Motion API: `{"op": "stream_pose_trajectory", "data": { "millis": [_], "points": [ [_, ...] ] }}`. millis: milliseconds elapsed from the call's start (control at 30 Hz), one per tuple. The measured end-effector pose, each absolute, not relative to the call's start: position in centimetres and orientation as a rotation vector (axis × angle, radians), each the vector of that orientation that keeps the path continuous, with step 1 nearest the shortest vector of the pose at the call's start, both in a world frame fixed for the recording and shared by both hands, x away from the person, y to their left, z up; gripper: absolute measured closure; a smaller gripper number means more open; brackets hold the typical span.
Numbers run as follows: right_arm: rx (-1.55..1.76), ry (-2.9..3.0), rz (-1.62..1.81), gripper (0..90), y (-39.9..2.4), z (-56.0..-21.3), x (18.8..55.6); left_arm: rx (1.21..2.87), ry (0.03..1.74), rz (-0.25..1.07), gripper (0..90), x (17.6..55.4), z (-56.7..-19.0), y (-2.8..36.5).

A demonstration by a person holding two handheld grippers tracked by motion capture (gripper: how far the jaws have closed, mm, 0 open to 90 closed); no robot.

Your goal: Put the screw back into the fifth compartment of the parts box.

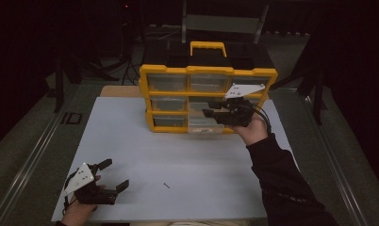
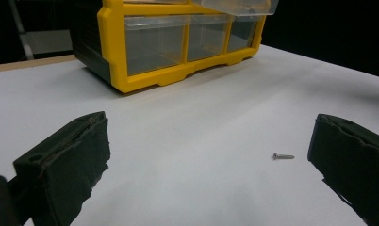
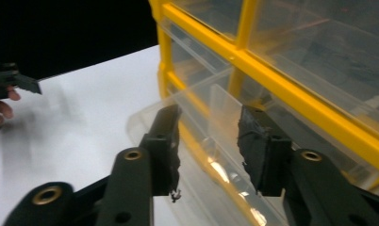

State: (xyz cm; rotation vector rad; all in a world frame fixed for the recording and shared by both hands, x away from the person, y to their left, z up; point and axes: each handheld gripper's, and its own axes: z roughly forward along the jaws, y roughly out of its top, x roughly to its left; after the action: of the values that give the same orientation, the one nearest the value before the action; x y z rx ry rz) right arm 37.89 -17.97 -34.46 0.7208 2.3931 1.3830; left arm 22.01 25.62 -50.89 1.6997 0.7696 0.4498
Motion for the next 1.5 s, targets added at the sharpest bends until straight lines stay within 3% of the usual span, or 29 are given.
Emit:
{"op": "stream_pose_trajectory", "data": {
  "millis": [433,700,1367,1500],
  "points": [
    [0.628,2.409,1.440,39.2,-16.6,-34.2,34.7,1.700,0.768,0.450,0.6,22.0,-50.9,25.6],
    [0.599,2.450,1.474,29.4,-15.1,-36.2,32.9,1.698,0.770,0.447,0.6,22.0,-50.9,25.6],
    [0.525,2.632,1.504,27.2,-10.9,-42.4,30.0,1.692,0.766,0.451,0.6,22.0,-50.8,25.7],
    [0.490,2.667,1.493,30.3,-10.2,-43.7,29.5,1.695,0.764,0.452,0.6,21.9,-50.8,25.6]
  ]
}}
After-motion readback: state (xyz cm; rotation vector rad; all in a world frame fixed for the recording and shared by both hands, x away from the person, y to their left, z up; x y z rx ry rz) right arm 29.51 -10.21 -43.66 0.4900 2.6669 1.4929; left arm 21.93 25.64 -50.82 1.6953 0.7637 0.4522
